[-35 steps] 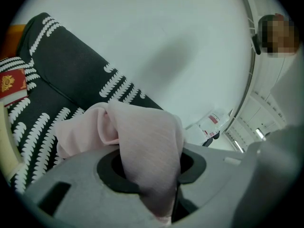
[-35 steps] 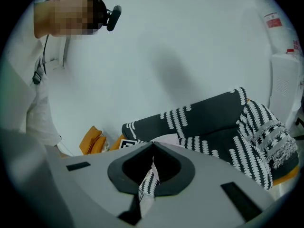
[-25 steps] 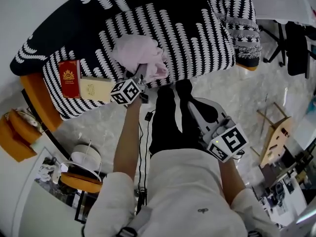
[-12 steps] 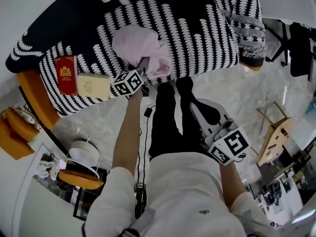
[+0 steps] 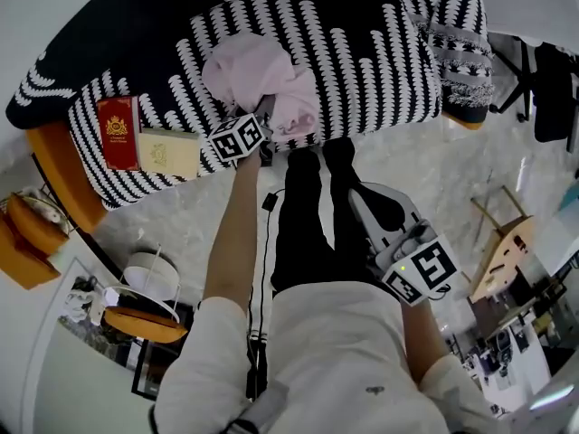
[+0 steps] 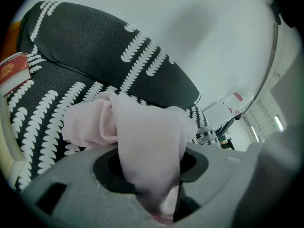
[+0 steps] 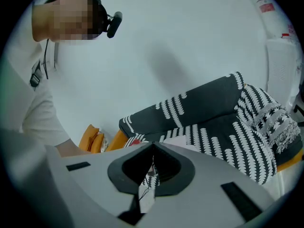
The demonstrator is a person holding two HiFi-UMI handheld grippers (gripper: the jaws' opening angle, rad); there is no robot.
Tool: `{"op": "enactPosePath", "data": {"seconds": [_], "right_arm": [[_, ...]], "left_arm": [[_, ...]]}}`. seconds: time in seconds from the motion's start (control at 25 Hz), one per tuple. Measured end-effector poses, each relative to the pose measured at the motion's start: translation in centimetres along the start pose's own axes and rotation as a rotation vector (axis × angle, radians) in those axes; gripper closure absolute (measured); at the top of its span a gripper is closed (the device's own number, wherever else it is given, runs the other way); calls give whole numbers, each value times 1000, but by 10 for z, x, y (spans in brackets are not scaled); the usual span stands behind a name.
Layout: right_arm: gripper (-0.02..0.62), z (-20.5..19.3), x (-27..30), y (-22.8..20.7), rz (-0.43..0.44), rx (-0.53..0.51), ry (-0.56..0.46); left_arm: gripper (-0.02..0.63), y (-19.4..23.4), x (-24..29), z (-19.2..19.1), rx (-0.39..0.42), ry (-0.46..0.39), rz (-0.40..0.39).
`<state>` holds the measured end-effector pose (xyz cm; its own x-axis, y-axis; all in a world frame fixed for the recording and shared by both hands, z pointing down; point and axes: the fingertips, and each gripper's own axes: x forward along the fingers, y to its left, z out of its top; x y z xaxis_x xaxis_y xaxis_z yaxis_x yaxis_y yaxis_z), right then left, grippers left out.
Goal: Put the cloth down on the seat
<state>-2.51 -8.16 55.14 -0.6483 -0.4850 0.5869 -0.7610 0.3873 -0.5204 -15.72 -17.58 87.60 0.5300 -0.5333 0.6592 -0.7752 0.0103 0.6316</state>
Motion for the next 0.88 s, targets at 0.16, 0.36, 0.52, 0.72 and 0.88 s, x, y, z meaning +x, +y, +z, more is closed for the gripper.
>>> {"op": "enactPosePath", "data": {"seconds": [0.16, 0.36, 0.52, 0.72, 0.88], "right_arm": [[586, -3, -1, -3, -9, 6, 4], [586, -6, -5, -5, -16, 8, 4], [586, -7, -6, -1, -15, 5, -2], [586, -9, -13, 5, -11, 1, -11], [586, -5, -18, 12, -8, -14, -22]], "left_arm": [[405, 11, 10, -8, 5, 41, 33], [388, 19, 16, -13, 14, 80, 75], [359, 21, 13, -15, 12, 88, 77], [299, 12, 6, -14, 31, 82, 55], [239, 10, -6, -13, 39, 69, 73]]}}
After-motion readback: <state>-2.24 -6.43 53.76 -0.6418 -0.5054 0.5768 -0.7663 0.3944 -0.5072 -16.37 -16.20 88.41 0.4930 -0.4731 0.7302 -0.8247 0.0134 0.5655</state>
